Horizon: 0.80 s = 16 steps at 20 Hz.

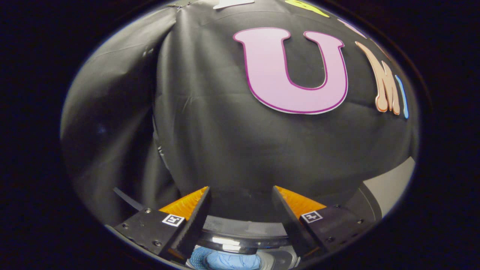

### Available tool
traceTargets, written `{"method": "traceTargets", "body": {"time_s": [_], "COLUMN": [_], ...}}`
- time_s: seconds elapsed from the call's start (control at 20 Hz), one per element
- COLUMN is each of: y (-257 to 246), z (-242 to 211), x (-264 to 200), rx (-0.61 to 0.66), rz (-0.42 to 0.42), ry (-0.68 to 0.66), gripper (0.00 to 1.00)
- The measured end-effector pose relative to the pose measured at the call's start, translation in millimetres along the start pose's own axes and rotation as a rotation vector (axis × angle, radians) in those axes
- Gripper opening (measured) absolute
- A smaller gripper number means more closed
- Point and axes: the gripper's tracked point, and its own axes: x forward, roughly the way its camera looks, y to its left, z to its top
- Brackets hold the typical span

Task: Put the clothes into the washing machine and then close the washing machine lid.

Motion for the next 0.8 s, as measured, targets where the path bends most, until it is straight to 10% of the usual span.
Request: {"method": "traceTargets", "body": {"time_s": [0.8], "y": [-16], "z": [56], "x": [-26], "rx": [-0.067], "rz": [0.160], "ry": [-0.143], "gripper": [0.94]}}
